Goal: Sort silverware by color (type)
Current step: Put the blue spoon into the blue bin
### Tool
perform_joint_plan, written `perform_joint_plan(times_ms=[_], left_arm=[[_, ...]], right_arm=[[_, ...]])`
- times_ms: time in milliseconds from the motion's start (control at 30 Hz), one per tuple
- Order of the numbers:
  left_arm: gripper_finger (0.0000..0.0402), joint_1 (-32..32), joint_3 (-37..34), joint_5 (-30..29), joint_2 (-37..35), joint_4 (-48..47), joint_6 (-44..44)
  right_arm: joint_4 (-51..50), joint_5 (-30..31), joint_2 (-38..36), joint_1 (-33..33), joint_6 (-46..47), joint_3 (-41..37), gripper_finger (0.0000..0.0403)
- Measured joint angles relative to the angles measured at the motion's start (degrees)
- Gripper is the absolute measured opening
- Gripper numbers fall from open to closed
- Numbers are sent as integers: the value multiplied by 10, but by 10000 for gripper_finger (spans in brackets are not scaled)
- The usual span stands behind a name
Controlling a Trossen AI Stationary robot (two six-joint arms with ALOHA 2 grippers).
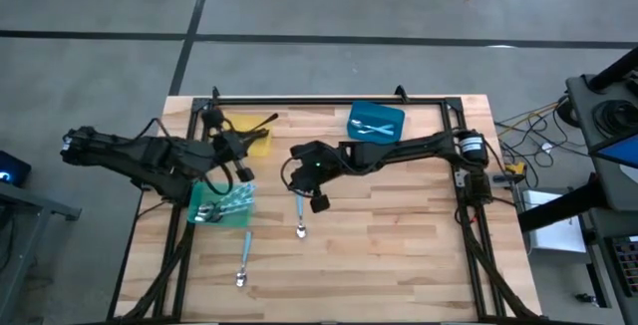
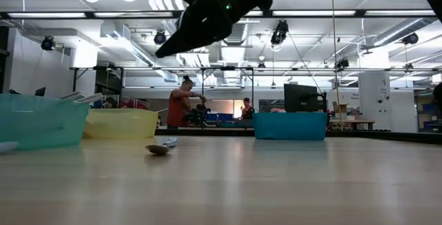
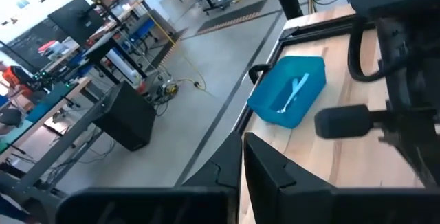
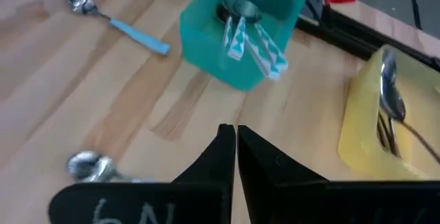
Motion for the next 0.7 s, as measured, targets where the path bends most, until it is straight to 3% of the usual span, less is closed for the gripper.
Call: perform_joint_plan(times_ms=[300,700], left_arm=[[0,0,-19,0,-13,1,-12],[0,0,-32,0,-10,13,-12]], right_arm=[[-59,-43,81,0,-27,91,9],[-357,-46,217,3,-144,274,9]])
